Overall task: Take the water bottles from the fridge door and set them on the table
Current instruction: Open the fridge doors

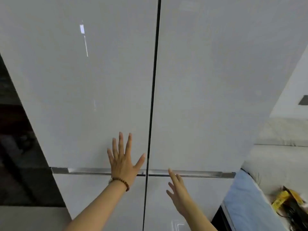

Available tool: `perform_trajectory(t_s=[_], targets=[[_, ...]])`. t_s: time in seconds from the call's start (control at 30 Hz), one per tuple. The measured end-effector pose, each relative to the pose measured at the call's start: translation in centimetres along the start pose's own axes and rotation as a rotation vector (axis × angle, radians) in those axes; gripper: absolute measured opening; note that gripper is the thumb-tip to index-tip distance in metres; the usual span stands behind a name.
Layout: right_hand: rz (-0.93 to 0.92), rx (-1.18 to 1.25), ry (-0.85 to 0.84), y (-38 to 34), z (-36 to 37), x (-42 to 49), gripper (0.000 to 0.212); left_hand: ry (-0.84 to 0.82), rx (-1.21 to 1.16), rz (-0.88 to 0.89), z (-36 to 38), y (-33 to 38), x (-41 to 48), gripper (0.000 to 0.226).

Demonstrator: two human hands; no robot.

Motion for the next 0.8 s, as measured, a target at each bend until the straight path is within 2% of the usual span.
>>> perform_trajectory(t_s=[0.13, 0.2, 0.4, 0.6, 0.8], targets=[[0.058, 0.095, -0.027, 1.4, 1.0, 5.1, 0.108, 0.066, 0.096, 0.016, 2.8, 1.0, 3.3, 0.087], [0.086, 0.144, 0.013, 2.0, 1.5, 7.4, 0.101, 0.09, 0.114, 0.02, 4.3, 1.3, 4.2, 0.091], [0.107, 0.276, 0.003, 2.9, 3.5, 10.7, 0.115, 0.118, 0.068, 0.007, 6.6, 1.9, 5.2, 0.1], [0.127, 0.313, 0.218, 4.1, 4.6, 11.2, 0.125, 0.115, 0.077, 0.006, 6.5, 1.8, 5.2, 0.102], [0.138, 0.277, 0.224, 3.5, 4.4, 10.1, 0.12, 0.048, 0.091, -0.032, 5.3, 2.2, 4.7, 0.103]])
Point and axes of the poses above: each hand's wrist, its own x-axis towards the middle knuckle, its own z-axis out of the palm, y = z × x, the point moved 1 cm from there along x, towards the middle knuckle, and after that the axes turned 12 degrees about -z, right-handed, at the moved point
